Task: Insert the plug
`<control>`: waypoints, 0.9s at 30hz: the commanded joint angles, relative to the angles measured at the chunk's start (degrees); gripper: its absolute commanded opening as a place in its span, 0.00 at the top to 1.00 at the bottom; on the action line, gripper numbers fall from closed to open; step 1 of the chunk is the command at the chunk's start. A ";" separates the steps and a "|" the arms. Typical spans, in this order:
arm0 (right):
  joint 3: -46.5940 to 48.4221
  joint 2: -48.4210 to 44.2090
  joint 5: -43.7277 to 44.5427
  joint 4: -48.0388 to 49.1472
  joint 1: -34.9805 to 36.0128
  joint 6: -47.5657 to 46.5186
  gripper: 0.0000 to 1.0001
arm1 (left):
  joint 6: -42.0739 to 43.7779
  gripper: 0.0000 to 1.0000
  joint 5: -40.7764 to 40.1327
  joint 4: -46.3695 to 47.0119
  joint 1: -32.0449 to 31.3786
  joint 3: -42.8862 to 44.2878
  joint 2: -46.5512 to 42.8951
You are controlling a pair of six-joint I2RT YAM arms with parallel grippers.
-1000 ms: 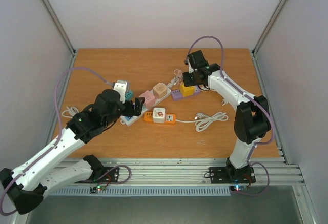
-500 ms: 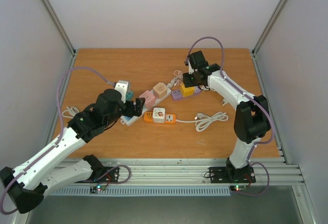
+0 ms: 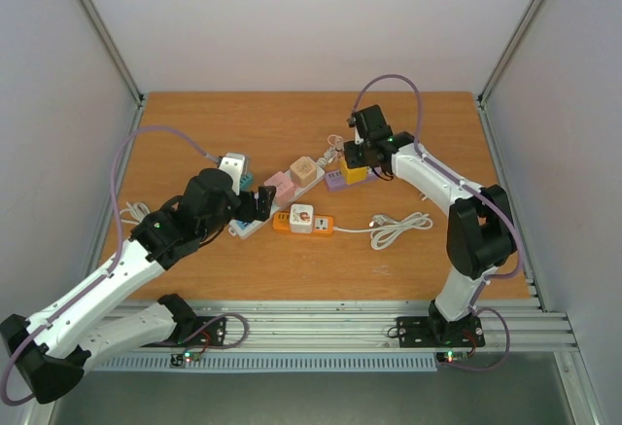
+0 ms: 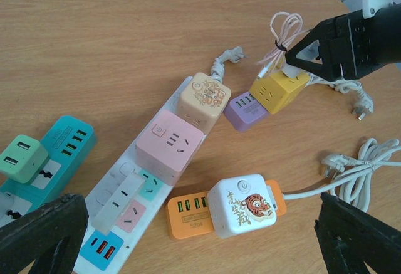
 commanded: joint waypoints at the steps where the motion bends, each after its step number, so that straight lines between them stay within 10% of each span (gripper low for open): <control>1: -5.54 2.14 6.66 -3.87 1.22 1.12 0.62 | 0.51 0.01 -0.60 1.61 0.10 -0.63 0.00; 27: -6.62 5.55 8.26 -11.20 1.28 11.32 0.62 | 0.35 0.01 -1.13 0.99 0.14 -0.74 0.21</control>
